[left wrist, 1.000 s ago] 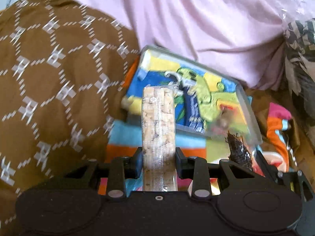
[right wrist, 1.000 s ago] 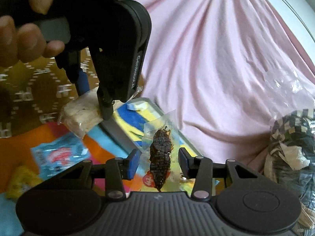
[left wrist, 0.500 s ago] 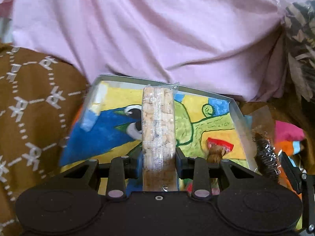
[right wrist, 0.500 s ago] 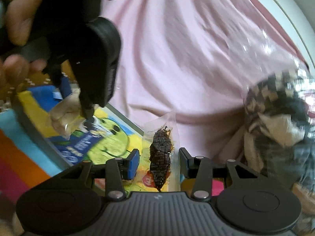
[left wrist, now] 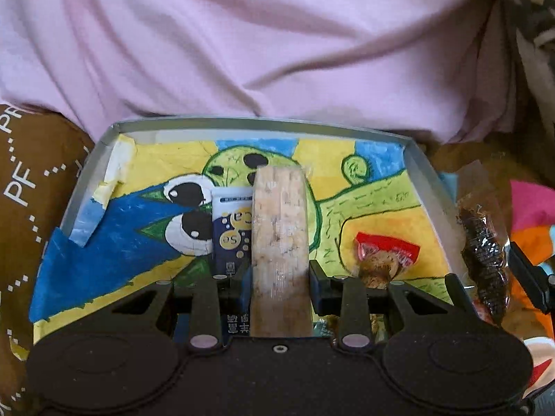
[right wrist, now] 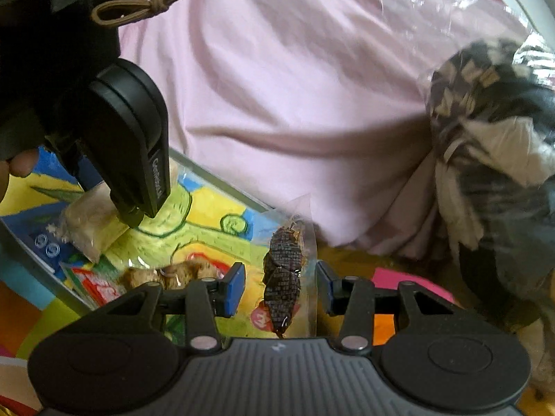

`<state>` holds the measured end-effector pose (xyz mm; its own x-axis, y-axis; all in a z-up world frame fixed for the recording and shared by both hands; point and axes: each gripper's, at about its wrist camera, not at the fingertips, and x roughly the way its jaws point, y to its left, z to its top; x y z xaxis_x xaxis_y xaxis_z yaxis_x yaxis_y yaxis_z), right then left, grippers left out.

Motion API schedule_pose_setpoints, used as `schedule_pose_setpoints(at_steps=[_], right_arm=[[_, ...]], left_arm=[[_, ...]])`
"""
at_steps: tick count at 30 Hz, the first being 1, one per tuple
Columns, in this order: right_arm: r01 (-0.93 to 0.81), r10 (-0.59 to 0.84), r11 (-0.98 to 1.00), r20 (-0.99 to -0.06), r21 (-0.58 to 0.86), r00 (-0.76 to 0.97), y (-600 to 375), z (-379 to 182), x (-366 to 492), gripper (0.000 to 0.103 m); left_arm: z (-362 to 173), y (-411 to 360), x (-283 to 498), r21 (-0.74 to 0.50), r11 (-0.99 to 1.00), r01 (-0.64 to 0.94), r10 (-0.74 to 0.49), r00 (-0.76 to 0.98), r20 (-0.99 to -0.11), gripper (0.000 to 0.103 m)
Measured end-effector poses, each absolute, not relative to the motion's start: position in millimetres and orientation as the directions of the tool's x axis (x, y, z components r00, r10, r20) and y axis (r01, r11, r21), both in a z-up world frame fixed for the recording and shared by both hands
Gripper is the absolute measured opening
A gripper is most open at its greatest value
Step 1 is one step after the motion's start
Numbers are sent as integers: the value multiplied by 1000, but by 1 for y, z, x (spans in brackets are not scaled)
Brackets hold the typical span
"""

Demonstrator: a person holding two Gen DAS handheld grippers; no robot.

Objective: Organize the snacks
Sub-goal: 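Lower the rice bar into the tray with the left tool while the right tool drops the strip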

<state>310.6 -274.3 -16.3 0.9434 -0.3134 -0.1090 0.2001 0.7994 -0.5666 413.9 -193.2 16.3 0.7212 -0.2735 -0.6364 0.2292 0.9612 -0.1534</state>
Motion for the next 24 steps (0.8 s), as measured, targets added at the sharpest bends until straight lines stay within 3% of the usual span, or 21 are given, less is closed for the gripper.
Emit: schedule_pose_setpoints(at_steps=[9,10,12,17,24], right_arm=[[170,-288,870,-198,-463,937,-295,-20,322,48],[168,-284,879,-208,-446,936,-297,-20,323,49],[159,-269,896,-222,-415,937,-302,-20,323,56],[150,-233,934,-237,-324,943,-312,-15,320,82],[148,-184,971,-192,-190,964,-318,1,299,97]], left_arm=[[13,-198,414,-122,964,236,-258,723,-641,37],[14,-197,414,-118,965,235,-256,726,-638,40],[16,-195,412,-121,966,230,-254,733,-631,56],[23,-184,406,-159,967,199,-255,745,-617,68],[40,-162,379,-160,974,160,-223,802,-554,99]])
